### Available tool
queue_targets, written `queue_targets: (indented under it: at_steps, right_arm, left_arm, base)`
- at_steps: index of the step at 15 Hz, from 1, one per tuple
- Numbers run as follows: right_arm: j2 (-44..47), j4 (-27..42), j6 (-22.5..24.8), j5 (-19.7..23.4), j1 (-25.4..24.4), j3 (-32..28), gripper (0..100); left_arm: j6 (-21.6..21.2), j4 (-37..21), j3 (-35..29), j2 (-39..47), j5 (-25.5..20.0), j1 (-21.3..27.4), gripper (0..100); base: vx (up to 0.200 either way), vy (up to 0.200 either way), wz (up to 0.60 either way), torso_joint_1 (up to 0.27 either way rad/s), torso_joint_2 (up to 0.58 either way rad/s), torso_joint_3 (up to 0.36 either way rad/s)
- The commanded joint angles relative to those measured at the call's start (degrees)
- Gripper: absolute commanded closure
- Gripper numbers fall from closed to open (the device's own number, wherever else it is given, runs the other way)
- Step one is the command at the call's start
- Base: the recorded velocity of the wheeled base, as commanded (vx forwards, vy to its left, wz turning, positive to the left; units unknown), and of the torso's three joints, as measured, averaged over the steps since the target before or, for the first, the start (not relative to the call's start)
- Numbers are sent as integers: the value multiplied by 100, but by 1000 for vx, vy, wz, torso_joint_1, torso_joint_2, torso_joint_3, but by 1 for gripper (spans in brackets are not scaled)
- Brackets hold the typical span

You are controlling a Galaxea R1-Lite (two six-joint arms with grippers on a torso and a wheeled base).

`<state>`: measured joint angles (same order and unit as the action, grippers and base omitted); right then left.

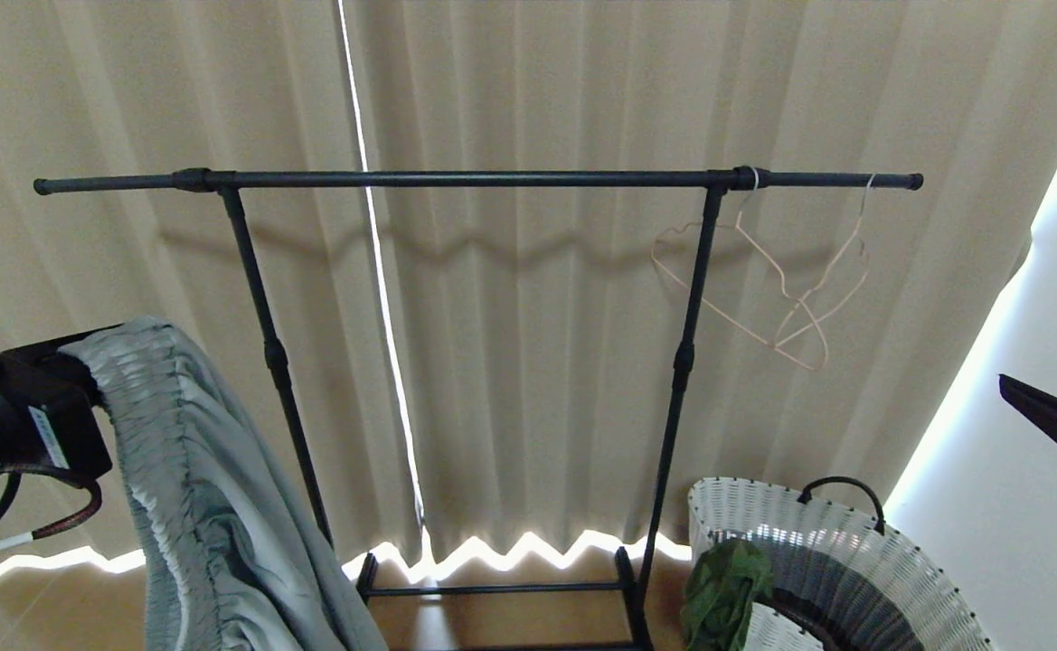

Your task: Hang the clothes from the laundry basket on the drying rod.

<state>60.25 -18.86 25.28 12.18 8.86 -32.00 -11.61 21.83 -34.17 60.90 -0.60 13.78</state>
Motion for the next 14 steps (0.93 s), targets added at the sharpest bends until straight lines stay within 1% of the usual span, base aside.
queue_targets:
  at_steps: [1,3,10,11,12,14]
  right_arm:
    - [13,-4,3,4,-7,1,0]
    - [13,-4,3,4,-7,10,0]
    - [5,-13,3,4,-7,-8,0]
    - [5,-13,3,4,-7,-26,0]
    - [5,-13,3,4,-7,-17,0]
    - [5,-13,3,4,-7,1,0]
  left_arm:
    - [0,14,51,27,-2,2,100]
    - [0,14,60,27,-2,11,100]
    - [-8,5,68,27,-2,29,100]
    - [-26,5,86,27,-2,29,100]
    - [-149,23,130,18,-2,29,100]
    - [-263,32,183,-8,7,29,100]
  base:
    - [0,0,0,0,0,0]
    - [0,0,0,0,0,0]
    - [200,0,0,7,-1,0]
    - [0,0,0,0,0,0]
    - [0,0,0,0,0,0]
    - [0,0,0,0,0,0]
